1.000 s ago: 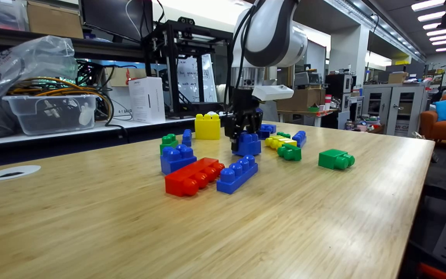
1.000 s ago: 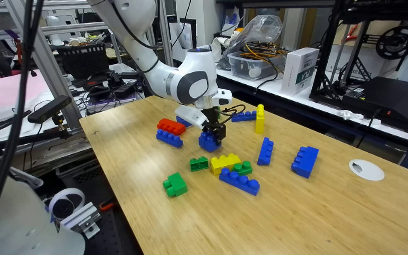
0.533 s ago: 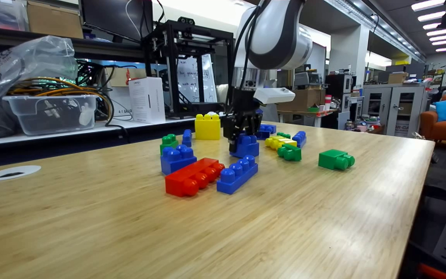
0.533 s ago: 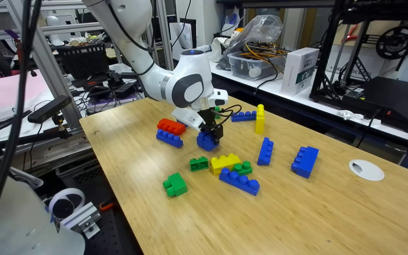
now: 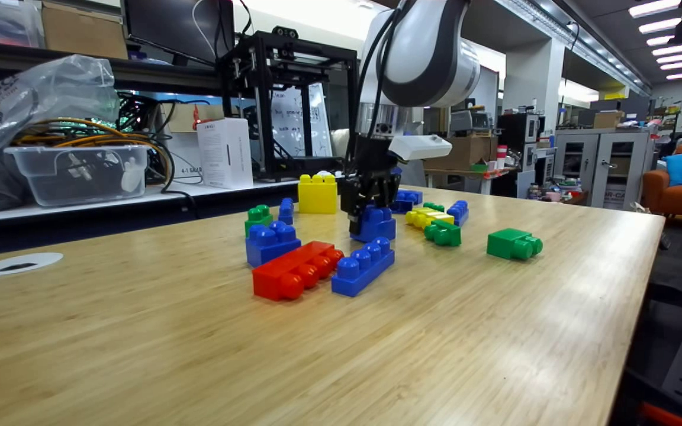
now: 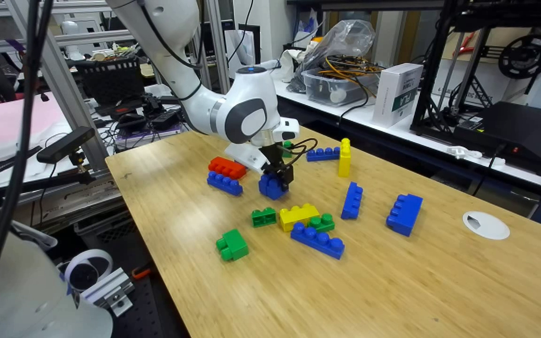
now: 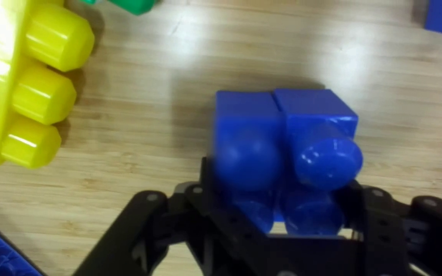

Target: Move the square blue block to the left and put the green block on the top

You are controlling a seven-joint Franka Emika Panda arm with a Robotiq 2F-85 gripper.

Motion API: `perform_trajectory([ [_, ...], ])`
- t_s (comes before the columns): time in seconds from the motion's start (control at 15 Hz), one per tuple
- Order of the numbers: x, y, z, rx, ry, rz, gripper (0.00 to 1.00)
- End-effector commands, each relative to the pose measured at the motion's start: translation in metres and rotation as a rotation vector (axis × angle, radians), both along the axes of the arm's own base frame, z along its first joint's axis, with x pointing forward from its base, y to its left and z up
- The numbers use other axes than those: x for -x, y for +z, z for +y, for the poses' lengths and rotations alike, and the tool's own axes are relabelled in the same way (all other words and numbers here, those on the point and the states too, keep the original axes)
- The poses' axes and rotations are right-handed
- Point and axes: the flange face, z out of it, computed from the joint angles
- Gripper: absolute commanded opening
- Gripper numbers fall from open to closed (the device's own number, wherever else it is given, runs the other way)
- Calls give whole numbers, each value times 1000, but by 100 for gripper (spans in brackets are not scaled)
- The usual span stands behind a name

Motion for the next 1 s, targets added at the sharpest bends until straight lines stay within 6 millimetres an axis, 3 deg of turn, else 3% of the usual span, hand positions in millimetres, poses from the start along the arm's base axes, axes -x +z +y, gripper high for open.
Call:
perform_trajectory([
  [0.0,10,-3,1,2,20,0,98],
  [0.47,14,1,2,14,23,5,100],
  [0.6,12,13,2,18,8,0,100],
  [0.93,-3,71,-19,53,-123,38,100],
])
